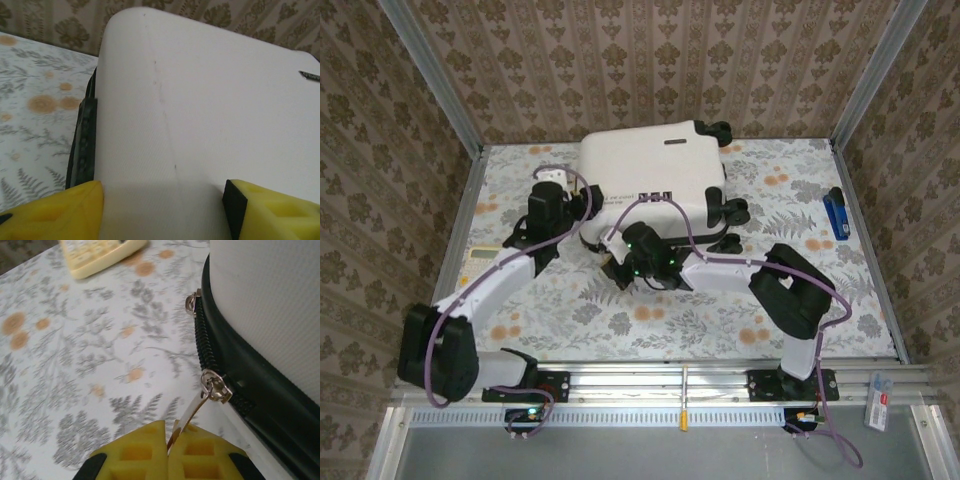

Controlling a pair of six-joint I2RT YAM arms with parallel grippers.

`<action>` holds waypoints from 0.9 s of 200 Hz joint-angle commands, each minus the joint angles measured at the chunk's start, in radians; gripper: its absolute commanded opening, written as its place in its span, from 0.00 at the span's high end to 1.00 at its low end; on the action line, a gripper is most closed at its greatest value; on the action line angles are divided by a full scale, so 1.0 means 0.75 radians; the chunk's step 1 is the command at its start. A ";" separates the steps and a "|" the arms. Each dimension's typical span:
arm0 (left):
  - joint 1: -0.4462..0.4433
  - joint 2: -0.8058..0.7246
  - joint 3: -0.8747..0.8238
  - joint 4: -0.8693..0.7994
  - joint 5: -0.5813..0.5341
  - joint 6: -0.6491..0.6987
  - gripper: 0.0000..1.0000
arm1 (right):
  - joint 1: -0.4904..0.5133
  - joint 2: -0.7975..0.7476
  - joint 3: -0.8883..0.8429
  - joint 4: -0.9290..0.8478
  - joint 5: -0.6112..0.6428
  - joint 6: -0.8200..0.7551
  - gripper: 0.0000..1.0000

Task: Pack the luggage

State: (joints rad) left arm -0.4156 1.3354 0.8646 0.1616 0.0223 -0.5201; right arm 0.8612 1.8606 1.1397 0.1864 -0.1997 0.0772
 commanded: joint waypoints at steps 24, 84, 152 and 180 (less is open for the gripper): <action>-0.002 0.089 0.121 -0.487 0.185 0.178 0.34 | -0.079 -0.039 0.245 0.068 -0.194 0.194 0.59; -0.037 -0.503 0.041 -0.978 -0.223 0.144 0.31 | -0.102 -0.447 0.221 -0.391 -0.142 0.101 0.40; -0.253 -0.744 -0.332 -0.943 -0.136 -0.080 0.37 | -0.313 -0.368 0.489 -0.697 0.136 0.025 0.37; -0.324 -0.691 -0.450 -0.747 -0.081 -0.059 0.38 | -0.366 -0.189 0.607 -0.736 0.149 0.007 0.37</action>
State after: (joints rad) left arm -0.6300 0.7967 0.5705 -0.5266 -0.0830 -0.5404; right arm 0.6064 1.6115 1.5314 -0.2626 -0.1352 0.1112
